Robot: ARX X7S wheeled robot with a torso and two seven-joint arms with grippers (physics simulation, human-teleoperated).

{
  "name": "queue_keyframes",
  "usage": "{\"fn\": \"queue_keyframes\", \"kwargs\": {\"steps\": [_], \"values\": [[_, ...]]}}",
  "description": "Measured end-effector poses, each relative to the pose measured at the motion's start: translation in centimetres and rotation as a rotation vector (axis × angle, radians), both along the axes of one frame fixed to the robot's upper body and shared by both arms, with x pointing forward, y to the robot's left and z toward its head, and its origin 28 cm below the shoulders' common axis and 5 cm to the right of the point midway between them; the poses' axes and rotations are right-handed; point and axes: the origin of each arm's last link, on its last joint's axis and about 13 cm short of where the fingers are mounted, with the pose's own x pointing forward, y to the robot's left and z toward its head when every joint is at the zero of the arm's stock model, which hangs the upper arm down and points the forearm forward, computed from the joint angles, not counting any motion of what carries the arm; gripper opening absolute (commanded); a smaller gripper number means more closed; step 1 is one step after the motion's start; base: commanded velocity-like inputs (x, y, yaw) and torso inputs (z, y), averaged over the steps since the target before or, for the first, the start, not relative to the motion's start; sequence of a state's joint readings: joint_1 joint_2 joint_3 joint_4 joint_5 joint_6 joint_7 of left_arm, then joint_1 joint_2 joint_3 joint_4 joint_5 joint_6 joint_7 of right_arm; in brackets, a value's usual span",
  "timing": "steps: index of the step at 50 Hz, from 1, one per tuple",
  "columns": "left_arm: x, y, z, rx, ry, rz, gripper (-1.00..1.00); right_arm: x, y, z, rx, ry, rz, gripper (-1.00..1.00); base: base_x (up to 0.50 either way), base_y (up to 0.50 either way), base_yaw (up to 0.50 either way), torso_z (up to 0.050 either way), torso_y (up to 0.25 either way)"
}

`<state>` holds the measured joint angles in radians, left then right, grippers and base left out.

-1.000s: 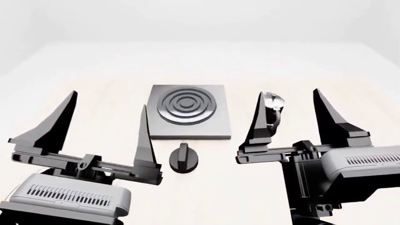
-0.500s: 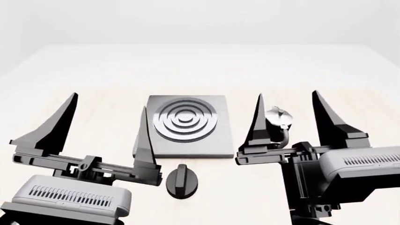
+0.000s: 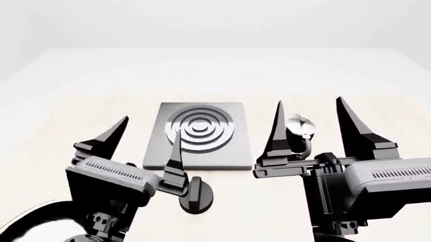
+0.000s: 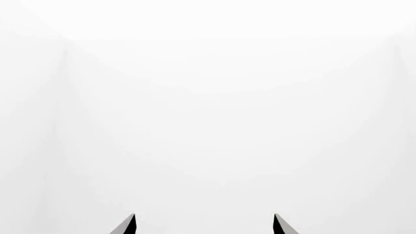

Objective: Turn on the stove and put the moka pot on it.

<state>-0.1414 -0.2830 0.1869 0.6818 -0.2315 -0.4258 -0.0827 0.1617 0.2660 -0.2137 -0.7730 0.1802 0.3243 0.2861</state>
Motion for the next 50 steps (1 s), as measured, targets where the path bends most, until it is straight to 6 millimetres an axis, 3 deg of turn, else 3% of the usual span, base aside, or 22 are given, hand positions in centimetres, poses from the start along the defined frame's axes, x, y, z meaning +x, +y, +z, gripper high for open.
{"fn": "queue_keyframes", "kwargs": {"steps": [25,50], "values": [[1.6,-0.4,-7.0,-0.055,0.392,-0.129,1.0,-0.4,0.2,0.7,-0.004,-0.022,0.002,1.0,0.0,0.0,0.0,0.0,0.0],[1.5,-2.0,-10.2,-0.084,0.559,-0.236,1.0,-0.4,0.3,0.5,-0.006,-0.02,0.005,1.0,0.0,0.0,0.0,0.0,0.0]]}}
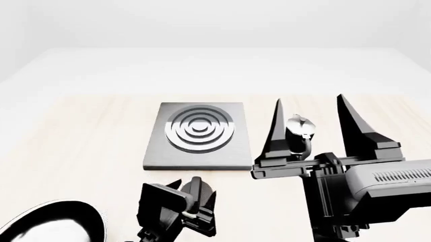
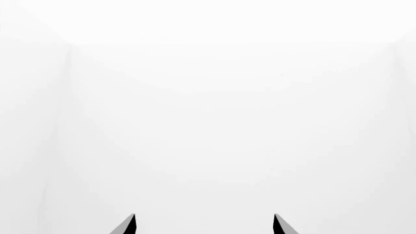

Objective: Turn on the stove and put the moka pot on it.

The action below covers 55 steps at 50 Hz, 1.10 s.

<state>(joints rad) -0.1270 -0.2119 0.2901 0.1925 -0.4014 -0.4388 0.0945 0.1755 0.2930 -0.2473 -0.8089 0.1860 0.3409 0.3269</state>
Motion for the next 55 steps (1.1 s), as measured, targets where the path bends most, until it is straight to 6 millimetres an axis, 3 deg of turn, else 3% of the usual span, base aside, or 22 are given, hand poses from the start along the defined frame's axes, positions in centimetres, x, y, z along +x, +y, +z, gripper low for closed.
{"fn": "queue_keyframes", "kwargs": {"steps": [40,55], "values": [[0.0,-0.7,-1.0,-0.073,0.092,0.001,1.0,0.1,0.0,0.2,-0.002,0.014,0.003,1.0,0.0,0.0,0.0,0.0,0.0],[0.2,-0.6,-1.3,-0.036,0.125,0.033,1.0,0.2,0.0,-0.5,-0.001,0.019,0.005,1.0,0.0,0.0,0.0,0.0,0.0]]}}
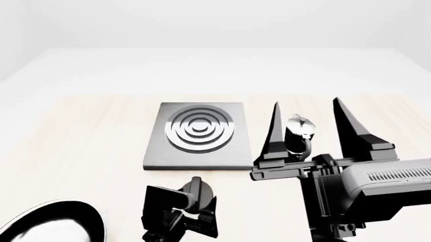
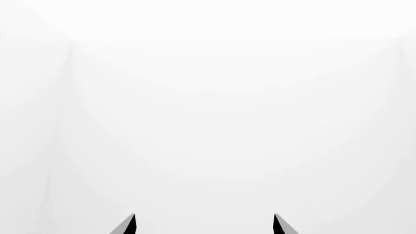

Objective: Turn on the stove and put the moka pot on it.

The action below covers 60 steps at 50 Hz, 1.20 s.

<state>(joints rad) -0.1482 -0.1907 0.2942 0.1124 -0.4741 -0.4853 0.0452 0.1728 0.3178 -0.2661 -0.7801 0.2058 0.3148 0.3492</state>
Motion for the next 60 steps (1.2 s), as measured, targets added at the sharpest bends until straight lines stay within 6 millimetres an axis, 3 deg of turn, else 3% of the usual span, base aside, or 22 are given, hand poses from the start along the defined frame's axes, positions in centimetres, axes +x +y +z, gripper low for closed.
{"fn": "queue_keyframes", "kwargs": {"steps": [22,60], "values": [[0.4,0.2,-0.3,0.026,0.034,0.016,1.0,0.0,0.1,-0.6,-0.001,0.003,0.006,1.0,0.0,0.0,0.0,0.0,0.0],[0.8,0.3,-1.2,0.049,0.083,-0.002,1.0,-0.3,0.2,0.1,0.0,0.01,0.012,1.0,0.0,0.0,0.0,0.0,0.0]]}}
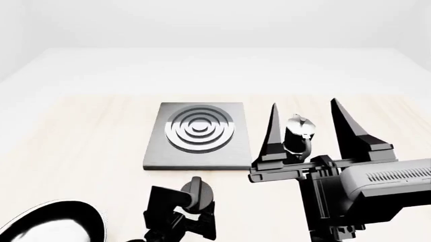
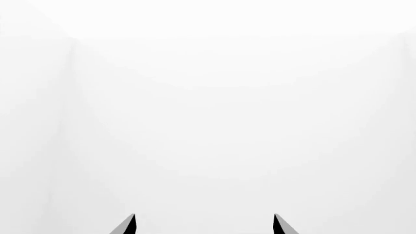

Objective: Turn on the stove and put the moka pot on it.

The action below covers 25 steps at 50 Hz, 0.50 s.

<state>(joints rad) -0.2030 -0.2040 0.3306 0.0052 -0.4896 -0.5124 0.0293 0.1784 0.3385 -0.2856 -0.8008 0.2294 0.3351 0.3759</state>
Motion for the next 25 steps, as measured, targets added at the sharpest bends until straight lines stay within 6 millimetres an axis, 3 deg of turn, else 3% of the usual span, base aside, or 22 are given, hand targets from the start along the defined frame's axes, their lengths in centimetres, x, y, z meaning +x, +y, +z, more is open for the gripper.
{"fn": "queue_keyframes", "kwargs": {"steps": [25], "values": [[0.87,-0.2,0.35,0.023,0.007,-0.03,1.0,-0.03,0.09,-0.11,0.0,0.004,0.006,1.0,0.0,0.0,0.0,0.0,0.0]]}}
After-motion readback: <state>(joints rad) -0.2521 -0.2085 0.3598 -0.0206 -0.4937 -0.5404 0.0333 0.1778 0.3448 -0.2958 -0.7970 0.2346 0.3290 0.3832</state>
